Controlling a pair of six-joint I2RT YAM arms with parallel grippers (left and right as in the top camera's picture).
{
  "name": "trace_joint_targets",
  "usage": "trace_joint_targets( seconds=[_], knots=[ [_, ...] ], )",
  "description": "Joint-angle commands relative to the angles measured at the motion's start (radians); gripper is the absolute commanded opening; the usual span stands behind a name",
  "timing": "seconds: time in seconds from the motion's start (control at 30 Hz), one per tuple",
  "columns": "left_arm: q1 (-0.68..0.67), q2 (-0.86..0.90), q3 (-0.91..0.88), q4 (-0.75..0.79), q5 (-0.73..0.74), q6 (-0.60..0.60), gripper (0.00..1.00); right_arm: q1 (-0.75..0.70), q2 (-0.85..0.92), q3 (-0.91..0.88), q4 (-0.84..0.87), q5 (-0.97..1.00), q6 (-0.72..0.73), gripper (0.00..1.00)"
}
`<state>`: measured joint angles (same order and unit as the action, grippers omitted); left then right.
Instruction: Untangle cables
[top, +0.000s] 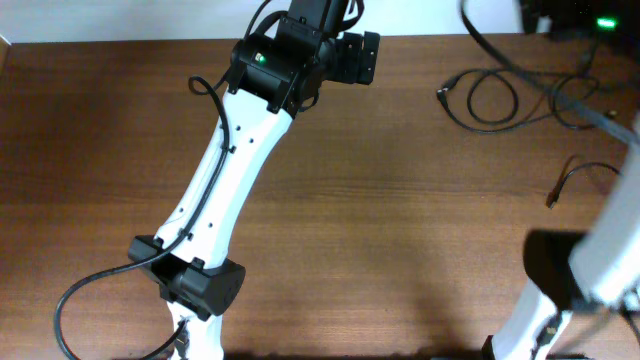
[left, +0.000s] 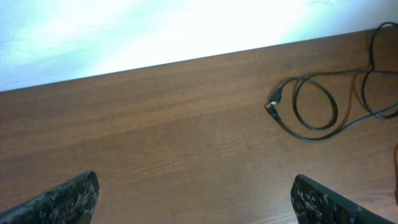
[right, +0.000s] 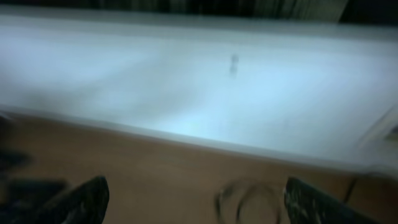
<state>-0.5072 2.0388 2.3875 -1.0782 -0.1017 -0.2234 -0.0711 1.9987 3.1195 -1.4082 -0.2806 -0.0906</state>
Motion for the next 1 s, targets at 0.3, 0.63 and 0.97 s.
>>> trace_joint_targets(
  seconds=[0.3,0.63,0.97],
  knots=[
    [0.006,0.009,-0.006,-0.043,0.008,0.016,0.99,-0.095,-0.520,-0.696,0.417,-0.003,0.046,0.90],
    [0.005,0.009,-0.006,-0.078,0.011,0.016,0.99,-0.093,-1.195,-2.050,1.345,0.328,0.068,0.81],
    [0.005,0.009,-0.006,-0.121,0.011,0.016,0.99,-0.093,-1.388,-2.388,1.242,0.624,0.325,0.99]
  ],
)
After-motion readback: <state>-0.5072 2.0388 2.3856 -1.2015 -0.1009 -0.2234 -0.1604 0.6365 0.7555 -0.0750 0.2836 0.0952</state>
